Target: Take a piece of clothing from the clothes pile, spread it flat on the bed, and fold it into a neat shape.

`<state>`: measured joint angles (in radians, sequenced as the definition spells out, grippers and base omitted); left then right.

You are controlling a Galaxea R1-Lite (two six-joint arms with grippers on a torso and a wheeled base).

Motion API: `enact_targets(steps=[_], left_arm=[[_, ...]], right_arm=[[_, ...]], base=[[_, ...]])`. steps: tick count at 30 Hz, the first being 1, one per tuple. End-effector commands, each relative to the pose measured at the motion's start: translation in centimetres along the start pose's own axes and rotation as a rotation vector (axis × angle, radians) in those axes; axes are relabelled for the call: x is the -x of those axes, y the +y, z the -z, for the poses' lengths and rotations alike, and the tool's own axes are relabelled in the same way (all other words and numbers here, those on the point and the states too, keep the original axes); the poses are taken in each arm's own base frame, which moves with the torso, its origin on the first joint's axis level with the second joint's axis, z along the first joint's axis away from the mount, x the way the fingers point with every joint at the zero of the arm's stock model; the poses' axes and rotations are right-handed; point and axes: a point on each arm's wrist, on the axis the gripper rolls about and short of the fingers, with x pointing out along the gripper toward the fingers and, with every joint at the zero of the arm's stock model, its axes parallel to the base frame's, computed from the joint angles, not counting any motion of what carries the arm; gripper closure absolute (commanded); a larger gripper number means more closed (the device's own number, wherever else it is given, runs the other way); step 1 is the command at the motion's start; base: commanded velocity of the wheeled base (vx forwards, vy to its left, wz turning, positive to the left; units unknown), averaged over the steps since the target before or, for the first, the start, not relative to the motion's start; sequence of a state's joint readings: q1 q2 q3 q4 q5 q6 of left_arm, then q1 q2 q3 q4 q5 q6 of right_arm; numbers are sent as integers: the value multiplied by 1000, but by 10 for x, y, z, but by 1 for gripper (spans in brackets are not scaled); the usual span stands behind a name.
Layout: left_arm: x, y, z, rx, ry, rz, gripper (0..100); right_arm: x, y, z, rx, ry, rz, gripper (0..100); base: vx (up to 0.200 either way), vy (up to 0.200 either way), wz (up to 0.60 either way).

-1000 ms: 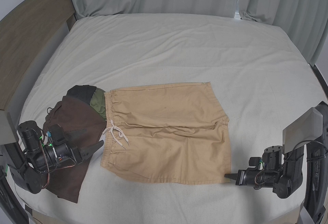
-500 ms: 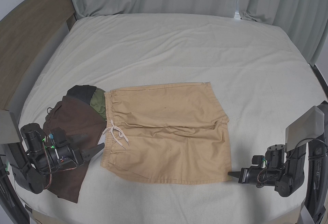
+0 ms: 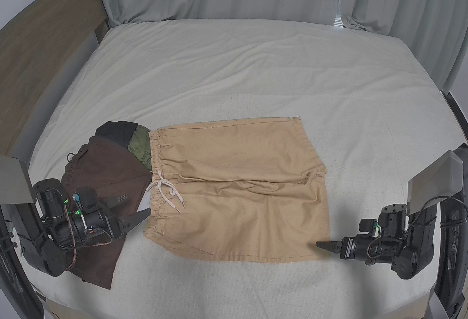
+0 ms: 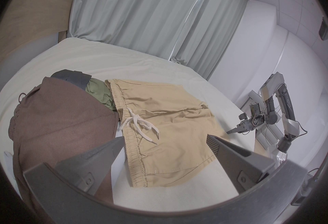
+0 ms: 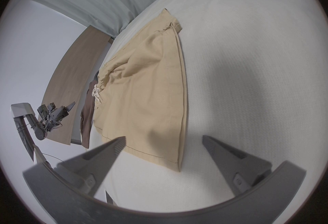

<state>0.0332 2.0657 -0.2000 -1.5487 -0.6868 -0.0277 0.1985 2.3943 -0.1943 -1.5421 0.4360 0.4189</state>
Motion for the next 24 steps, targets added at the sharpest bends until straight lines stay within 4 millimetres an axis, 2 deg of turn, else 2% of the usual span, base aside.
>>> enact_targets(steps=[1, 9, 24], left_arm=[[-2, 2, 5, 17, 18, -1, 0], [-5, 6, 17, 64, 58, 0, 0], [-11, 22, 52, 190, 156, -33, 0]], right_arm=[[1, 1, -2, 15, -9, -3, 0], [5, 16, -19, 82, -80, -62, 0], [5, 18, -24, 92, -98, -72, 0]], base=[[0, 0, 0], [0, 0, 0], [0, 0, 0]])
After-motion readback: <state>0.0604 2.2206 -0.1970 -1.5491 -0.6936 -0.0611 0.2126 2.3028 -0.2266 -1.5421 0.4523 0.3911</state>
